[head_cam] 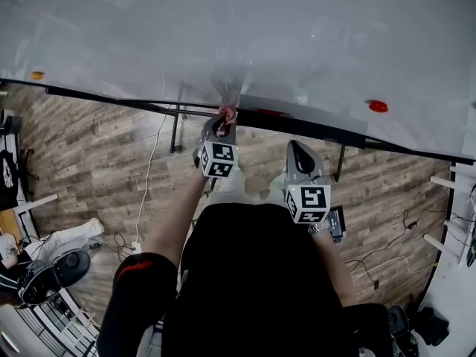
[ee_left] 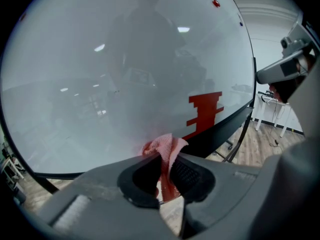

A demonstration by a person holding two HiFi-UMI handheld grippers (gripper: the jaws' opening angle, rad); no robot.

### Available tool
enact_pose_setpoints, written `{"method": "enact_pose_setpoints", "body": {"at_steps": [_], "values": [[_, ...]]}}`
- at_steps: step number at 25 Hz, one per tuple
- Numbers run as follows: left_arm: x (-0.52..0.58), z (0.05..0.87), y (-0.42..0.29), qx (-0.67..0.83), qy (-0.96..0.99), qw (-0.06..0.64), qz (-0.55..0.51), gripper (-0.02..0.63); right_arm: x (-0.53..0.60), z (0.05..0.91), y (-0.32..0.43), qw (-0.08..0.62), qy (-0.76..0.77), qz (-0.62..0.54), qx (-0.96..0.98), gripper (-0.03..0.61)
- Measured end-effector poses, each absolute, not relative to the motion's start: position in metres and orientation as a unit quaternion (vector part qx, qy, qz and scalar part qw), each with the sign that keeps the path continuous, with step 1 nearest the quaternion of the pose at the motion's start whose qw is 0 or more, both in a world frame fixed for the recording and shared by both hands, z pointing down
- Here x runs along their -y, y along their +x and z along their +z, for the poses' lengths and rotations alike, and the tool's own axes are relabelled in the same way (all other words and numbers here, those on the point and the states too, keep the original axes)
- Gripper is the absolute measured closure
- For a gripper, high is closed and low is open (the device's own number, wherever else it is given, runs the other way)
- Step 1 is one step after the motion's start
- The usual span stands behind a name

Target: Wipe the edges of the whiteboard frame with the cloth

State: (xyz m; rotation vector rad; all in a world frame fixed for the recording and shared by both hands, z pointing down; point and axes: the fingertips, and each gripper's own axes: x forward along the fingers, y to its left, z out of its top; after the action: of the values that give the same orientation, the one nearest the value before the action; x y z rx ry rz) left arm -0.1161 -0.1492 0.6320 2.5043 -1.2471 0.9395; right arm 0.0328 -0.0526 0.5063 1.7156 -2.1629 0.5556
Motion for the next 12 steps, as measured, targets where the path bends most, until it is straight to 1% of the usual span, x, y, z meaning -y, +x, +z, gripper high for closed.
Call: {"method": "enact_pose_setpoints", "body": {"at_steps": [12], "values": [[0.141,0.630,-0.097,0.396,0.856,0.080,0.323,0.568,0.051,0.508,0.038,0.160,0.605,0.199,0.754,0.577]]}}
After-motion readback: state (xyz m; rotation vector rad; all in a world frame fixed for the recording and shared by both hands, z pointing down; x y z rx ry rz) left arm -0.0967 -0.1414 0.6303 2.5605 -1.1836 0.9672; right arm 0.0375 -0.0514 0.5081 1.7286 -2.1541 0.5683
